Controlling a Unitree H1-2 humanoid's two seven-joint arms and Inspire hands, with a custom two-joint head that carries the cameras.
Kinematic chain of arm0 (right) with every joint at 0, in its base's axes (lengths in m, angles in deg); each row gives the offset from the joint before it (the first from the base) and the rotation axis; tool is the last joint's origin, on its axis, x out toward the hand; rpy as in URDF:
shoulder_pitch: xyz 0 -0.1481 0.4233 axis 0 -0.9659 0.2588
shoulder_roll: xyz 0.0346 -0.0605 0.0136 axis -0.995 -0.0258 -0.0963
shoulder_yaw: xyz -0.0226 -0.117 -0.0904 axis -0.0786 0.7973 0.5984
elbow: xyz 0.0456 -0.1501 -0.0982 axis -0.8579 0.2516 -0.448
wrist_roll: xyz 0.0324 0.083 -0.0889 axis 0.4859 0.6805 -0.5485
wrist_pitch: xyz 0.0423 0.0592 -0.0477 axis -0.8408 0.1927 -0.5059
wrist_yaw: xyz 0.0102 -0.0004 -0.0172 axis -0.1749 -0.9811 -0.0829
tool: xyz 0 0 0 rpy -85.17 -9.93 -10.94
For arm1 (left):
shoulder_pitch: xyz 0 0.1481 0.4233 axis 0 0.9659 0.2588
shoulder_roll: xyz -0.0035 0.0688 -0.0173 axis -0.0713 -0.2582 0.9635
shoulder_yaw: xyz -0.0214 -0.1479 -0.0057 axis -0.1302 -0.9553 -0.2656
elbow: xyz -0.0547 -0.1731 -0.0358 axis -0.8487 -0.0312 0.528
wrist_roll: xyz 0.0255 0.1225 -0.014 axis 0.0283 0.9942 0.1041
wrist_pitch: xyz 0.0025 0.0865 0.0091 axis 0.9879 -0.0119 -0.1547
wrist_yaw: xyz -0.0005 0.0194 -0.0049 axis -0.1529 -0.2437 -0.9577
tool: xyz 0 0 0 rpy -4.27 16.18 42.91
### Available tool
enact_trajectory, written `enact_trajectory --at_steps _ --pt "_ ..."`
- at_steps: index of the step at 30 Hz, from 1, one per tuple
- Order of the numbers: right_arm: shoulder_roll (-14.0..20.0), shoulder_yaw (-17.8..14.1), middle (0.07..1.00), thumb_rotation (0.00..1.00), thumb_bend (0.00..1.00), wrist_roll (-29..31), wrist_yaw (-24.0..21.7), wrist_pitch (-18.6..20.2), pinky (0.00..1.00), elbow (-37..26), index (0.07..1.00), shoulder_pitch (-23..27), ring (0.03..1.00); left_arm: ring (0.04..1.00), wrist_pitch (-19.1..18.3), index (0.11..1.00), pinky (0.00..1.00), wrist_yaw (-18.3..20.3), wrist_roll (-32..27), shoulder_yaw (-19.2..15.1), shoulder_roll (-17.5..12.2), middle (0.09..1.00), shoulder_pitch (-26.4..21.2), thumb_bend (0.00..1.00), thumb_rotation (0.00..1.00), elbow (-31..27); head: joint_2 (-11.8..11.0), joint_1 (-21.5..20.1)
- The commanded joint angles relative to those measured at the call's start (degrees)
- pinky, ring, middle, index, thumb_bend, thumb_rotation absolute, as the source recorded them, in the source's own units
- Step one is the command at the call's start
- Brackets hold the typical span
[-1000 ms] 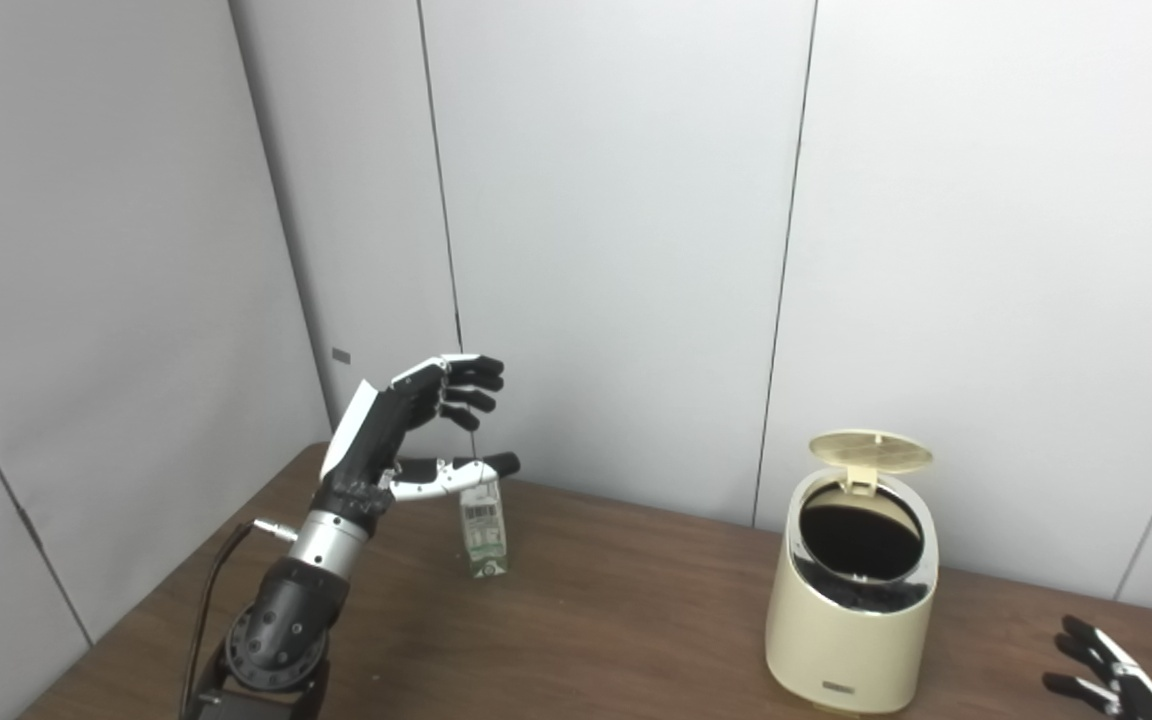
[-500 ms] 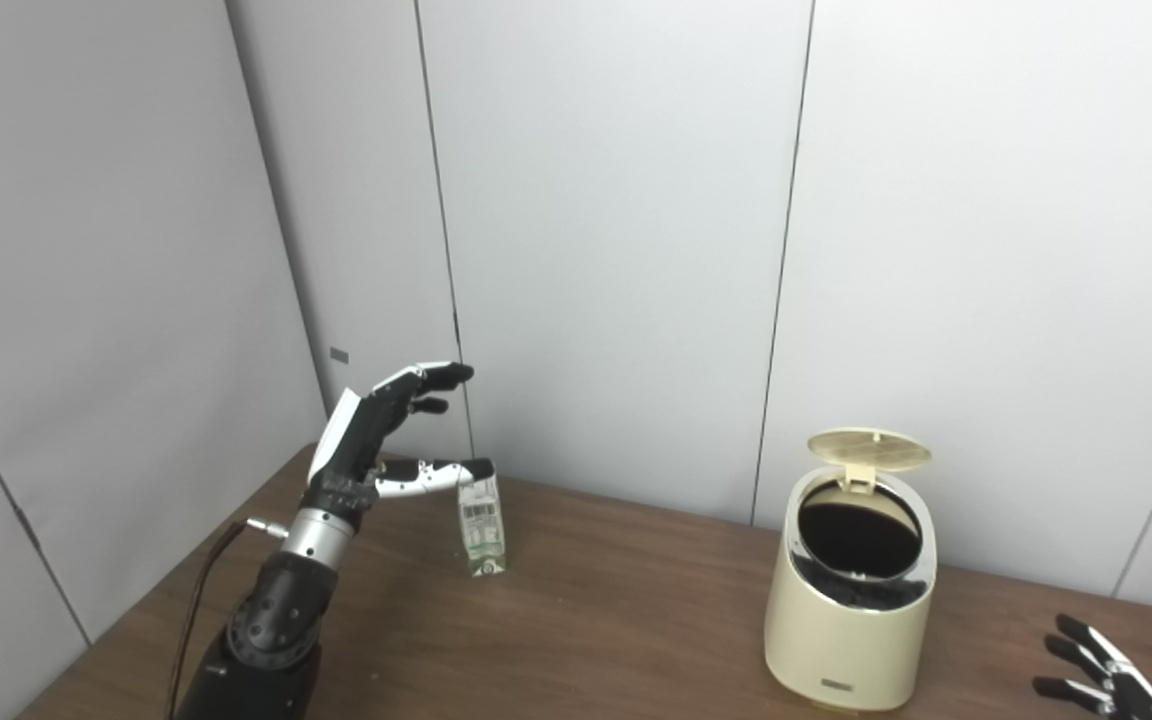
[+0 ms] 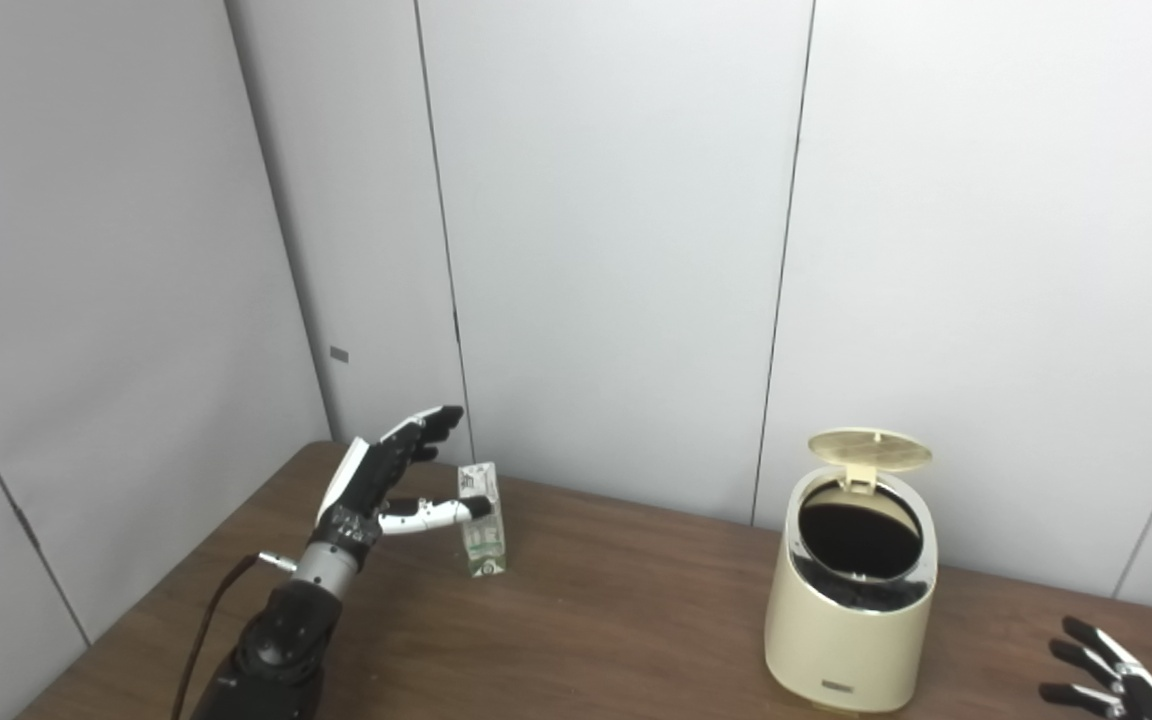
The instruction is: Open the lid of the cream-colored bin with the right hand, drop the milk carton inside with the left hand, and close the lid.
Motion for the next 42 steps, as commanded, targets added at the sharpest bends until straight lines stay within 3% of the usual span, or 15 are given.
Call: enact_trajectory --at_steps 1,9,21,31,42 --pt "1.2 -0.6 0.869 0.42 0.89 0.6 -0.2 -1.5 0.51 -2.1 0.898 1.2 0.753 0.862 2.9 0.868 0.83 -1.6 0.2 -0.1 -1.8 0.861 -3.3 0.96 0.26 0.3 0.0 -0.2" --pt "1.6 -1.3 0.867 0.39 0.88 1.3 -0.8 -1.5 0.52 -2.8 0.894 0.8 0.747 0.833 3.7 0.871 0.77 -2.0 -1.3 -0.1 -1.1 0.857 -4.2 0.91 0.22 5.6 0.3 -0.8" --pt "1.7 -1.6 0.869 0.41 0.89 0.7 -1.0 0.2 0.51 -4.6 0.893 -0.6 0.750 0.800 3.9 0.875 0.77 -4.6 -1.0 0.6 -0.4 0.836 -5.8 0.90 0.22 11.9 0.7 -1.2" --pt "1.9 -1.7 0.867 0.40 0.88 0.8 -1.0 1.5 0.52 -6.2 0.885 -1.4 0.748 0.782 2.9 0.861 0.75 -4.1 -2.2 0.6 0.7 0.817 -6.1 0.87 0.16 13.2 1.2 -1.7" --pt "1.9 -1.8 0.865 0.44 0.90 0.6 -0.5 1.1 0.51 -6.2 0.884 -2.0 0.741 0.770 3.3 0.833 0.73 -4.5 -1.6 1.6 0.9 0.804 -6.9 0.89 0.18 14.1 1.5 -1.9"
